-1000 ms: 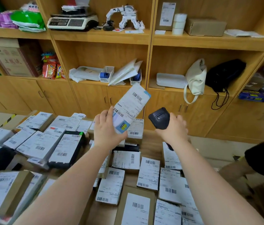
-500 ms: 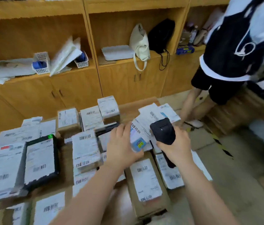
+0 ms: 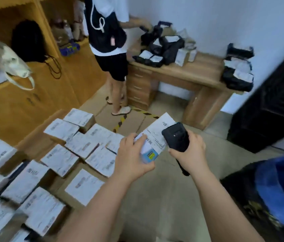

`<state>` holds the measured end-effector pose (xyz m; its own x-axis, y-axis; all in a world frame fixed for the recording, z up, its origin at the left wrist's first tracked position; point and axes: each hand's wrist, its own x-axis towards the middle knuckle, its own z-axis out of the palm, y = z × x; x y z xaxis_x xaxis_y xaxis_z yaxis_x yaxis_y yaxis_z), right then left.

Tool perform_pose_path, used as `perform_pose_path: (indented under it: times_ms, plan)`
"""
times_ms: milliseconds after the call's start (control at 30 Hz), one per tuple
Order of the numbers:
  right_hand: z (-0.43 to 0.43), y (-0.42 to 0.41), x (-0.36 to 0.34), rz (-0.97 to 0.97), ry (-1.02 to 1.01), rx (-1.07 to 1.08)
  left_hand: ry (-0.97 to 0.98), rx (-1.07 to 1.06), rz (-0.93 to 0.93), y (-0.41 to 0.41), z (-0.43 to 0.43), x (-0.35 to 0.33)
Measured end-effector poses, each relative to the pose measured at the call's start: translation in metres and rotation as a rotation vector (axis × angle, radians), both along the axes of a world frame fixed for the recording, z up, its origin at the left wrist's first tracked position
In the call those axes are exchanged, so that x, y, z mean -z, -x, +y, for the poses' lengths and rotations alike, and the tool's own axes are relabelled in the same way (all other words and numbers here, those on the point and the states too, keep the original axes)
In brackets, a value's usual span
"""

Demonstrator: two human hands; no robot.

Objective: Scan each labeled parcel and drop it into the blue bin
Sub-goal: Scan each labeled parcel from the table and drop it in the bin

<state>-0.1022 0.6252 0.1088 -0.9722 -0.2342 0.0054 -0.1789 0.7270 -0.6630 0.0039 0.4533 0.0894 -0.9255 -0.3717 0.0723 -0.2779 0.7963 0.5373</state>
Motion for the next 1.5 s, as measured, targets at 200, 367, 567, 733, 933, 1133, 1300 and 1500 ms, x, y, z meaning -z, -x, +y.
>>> perform_pose_path:
  times_ms: [200,367,567,733,933,1133,1300,1500]
  plan:
    - [0.153,0.034,-0.007,-0.004,-0.025,0.282,-0.015,0.193,0.027,0.093,0.14,-0.01]
    - [0.285,0.068,-0.009,-0.016,-0.081,0.43,-0.059,0.305,0.062,0.163,0.277,-0.008]
    - [0.433,0.099,0.004,-0.056,-0.11,0.621,0.013,0.453,0.078,0.231,0.421,0.006]
    - [0.521,0.121,0.024,-0.141,-0.096,0.797,0.096,0.659,0.016,0.278,0.515,0.023]
    - [0.587,0.171,0.057,-0.203,-0.062,0.941,0.103,0.891,-0.083,0.359,0.601,0.052]
    - [0.65,0.252,0.097,-0.245,0.0,1.139,0.124,1.087,-0.169,0.475,0.681,0.097]
    - [0.693,0.304,0.149,-0.361,0.106,1.299,0.149,1.131,-0.289,0.546,0.741,0.149]
    - [0.721,0.346,0.269,-0.524,0.263,1.485,0.147,1.055,-0.49,0.576,0.79,0.263]
